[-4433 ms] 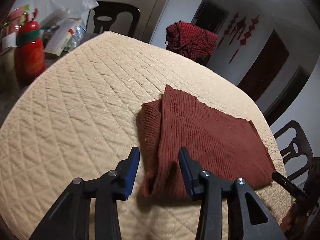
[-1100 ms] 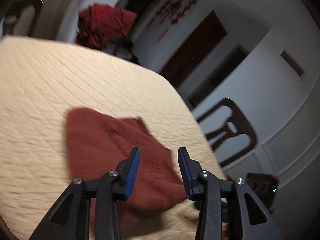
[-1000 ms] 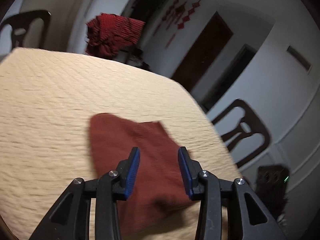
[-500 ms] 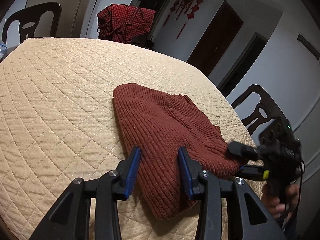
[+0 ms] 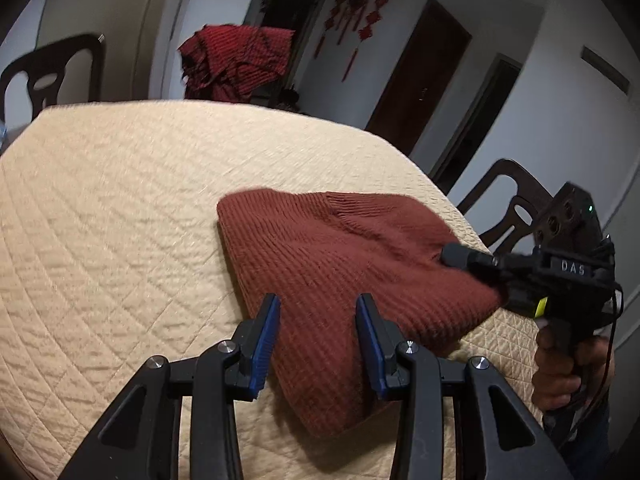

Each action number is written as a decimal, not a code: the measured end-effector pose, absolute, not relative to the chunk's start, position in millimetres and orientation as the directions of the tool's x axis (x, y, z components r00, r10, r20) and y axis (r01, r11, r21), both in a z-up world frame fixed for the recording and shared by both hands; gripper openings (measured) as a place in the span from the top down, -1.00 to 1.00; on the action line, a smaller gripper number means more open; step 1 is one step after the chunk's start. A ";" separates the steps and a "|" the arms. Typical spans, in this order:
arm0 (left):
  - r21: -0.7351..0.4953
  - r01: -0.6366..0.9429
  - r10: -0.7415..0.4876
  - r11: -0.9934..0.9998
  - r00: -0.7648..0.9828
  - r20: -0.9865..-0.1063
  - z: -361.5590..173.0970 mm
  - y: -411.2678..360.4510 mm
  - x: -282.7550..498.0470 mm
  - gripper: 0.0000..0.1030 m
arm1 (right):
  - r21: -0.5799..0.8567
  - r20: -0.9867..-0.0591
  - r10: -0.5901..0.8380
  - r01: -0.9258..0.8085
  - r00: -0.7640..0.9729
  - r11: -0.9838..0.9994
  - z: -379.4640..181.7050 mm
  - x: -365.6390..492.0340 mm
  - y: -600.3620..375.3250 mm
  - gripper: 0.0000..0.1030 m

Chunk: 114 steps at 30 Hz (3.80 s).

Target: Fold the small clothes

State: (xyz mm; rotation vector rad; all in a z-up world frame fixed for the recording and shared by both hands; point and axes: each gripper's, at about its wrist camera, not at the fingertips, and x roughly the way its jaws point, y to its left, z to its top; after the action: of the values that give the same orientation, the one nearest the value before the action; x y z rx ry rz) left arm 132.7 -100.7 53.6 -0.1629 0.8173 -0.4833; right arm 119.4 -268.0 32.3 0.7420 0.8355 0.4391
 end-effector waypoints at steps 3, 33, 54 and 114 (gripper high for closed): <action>-0.278 0.384 -0.463 0.880 0.570 -0.679 50.0 -117.1 133.2 0.18 | 0.705 -0.541 0.566 -0.032 0.622 0.709 19.2 115.4 -286.8 0.65; -0.145 0.466 -0.424 0.873 0.578 -0.697 46.9 -140.1 107.8 0.10 | 0.418 -0.638 0.419 -0.167 0.646 0.893 33.6 71.2 -248.6 0.71; -0.153 0.410 -0.400 0.899 0.629 -0.667 55.8 -134.7 137.5 0.08 | 0.375 -0.624 0.379 -0.164 0.684 0.913 45.4 99.2 -245.4 0.98; -0.313 0.273 -0.415 0.910 0.603 -0.681 39.1 -90.4 120.4 0.07 | 0.513 -0.628 0.423 -0.061 0.653 0.856 25.5 86.6 -279.6 0.13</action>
State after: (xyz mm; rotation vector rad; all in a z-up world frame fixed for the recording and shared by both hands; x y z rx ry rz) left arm 120.4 -90.4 39.1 -0.1839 0.8337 -0.4009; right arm 86.6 -279.6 25.5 0.4793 0.8190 0.2866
